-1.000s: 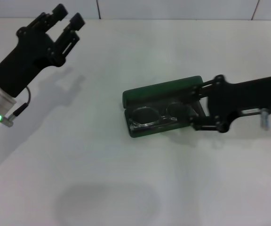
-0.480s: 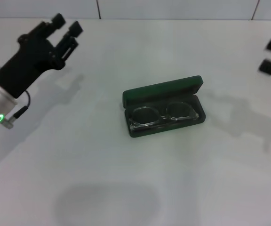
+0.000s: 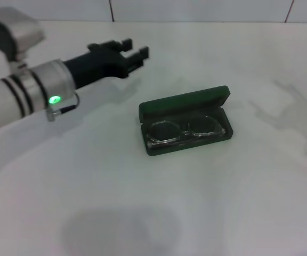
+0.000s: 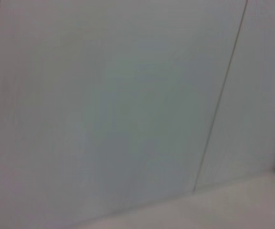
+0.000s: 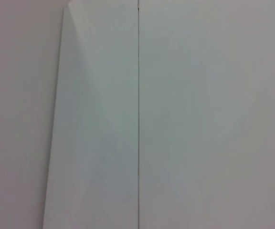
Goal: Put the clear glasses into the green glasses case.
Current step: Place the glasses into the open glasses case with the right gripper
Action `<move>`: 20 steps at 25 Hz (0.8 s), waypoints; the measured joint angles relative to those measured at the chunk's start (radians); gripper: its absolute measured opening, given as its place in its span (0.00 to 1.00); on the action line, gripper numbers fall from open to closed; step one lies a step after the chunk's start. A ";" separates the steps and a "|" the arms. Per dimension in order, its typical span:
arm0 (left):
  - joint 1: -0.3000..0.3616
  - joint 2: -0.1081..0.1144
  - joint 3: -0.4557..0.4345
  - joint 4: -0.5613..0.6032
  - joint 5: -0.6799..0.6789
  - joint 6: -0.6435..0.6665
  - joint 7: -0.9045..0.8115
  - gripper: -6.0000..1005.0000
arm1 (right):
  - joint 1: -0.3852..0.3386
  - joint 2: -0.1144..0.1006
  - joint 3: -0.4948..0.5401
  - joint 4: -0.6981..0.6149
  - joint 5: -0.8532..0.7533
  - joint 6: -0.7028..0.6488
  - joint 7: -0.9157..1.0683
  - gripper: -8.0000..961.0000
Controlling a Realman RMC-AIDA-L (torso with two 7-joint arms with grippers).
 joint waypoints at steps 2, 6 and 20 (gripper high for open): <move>-0.033 -0.015 0.007 -0.006 0.054 -0.038 -0.019 0.51 | 0.014 0.002 -0.001 0.005 0.001 0.014 -0.004 0.80; -0.090 -0.024 0.105 -0.041 0.092 -0.061 -0.063 0.51 | 0.040 -0.001 0.003 0.024 0.001 0.027 -0.005 0.90; -0.066 -0.025 0.199 -0.045 0.053 0.006 -0.052 0.51 | 0.061 -0.006 -0.003 0.027 0.001 0.054 -0.001 0.90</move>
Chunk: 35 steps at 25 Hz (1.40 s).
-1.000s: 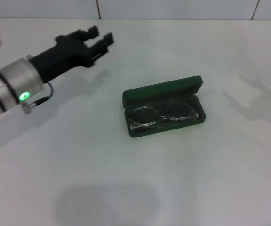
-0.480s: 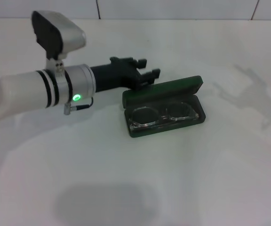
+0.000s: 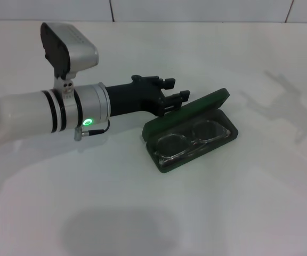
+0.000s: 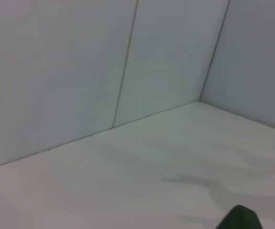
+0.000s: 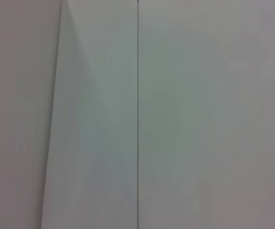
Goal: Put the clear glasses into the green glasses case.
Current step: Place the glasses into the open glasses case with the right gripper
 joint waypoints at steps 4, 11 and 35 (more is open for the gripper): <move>0.020 -0.002 -0.002 0.009 -0.016 0.009 0.011 0.51 | 0.000 -0.001 -0.003 0.000 -0.007 0.001 0.002 0.90; 0.162 0.008 -0.007 0.111 -0.211 0.125 0.100 0.51 | 0.003 -0.019 -0.252 -0.109 -0.031 0.072 0.167 0.89; 0.248 0.032 -0.029 0.156 -0.376 0.208 0.171 0.51 | 0.325 0.008 -0.801 -0.259 -0.431 0.104 0.926 0.89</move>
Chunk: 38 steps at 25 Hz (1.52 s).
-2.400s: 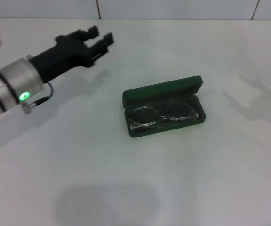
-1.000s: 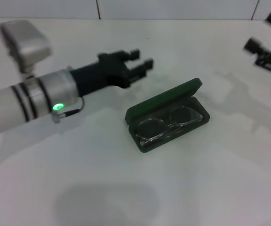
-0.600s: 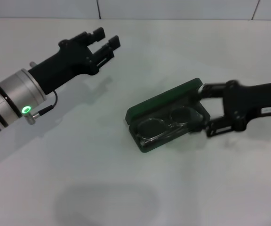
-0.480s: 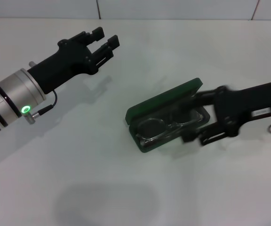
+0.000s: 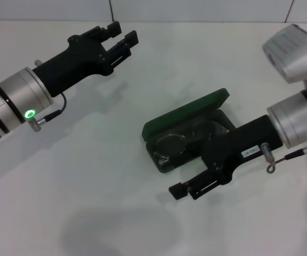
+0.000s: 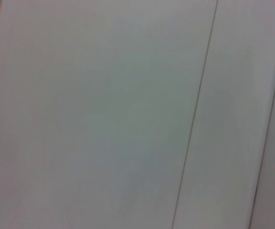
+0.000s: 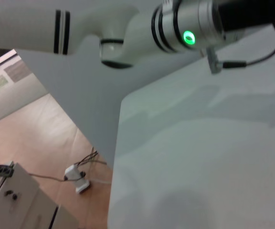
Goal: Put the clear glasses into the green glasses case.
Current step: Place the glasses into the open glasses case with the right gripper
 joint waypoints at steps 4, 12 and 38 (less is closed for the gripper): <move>0.000 0.010 0.000 0.000 0.004 0.000 -0.022 0.52 | 0.013 0.000 -0.117 0.014 0.074 0.055 0.019 0.89; -0.002 0.013 0.006 0.000 0.012 0.001 -0.046 0.51 | 0.008 0.001 -0.373 -0.001 0.251 0.261 0.034 0.89; -0.017 0.030 0.008 0.000 0.023 0.001 -0.066 0.51 | 0.050 0.001 -0.444 -0.027 0.239 0.366 0.124 0.89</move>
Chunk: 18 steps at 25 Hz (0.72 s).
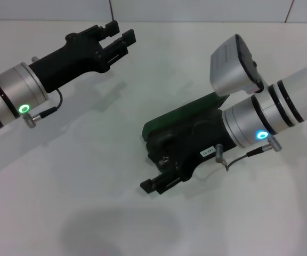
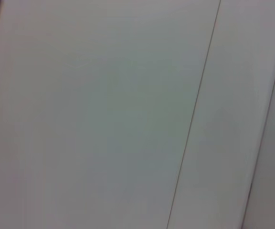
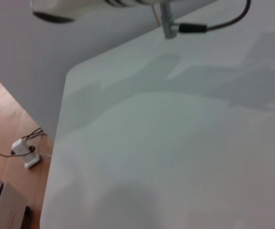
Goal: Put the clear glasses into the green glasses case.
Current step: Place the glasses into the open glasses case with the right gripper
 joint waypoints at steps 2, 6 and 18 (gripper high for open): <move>0.000 -0.001 0.000 0.000 0.000 0.000 -0.001 0.51 | 0.002 0.000 -0.019 0.001 0.000 0.004 0.010 0.89; 0.000 -0.002 0.000 0.000 0.000 0.000 -0.002 0.51 | 0.007 0.000 -0.048 -0.006 0.000 0.010 0.025 0.89; 0.001 -0.011 0.000 0.000 0.000 0.000 -0.003 0.52 | 0.002 0.000 -0.059 -0.004 -0.013 0.041 0.030 0.89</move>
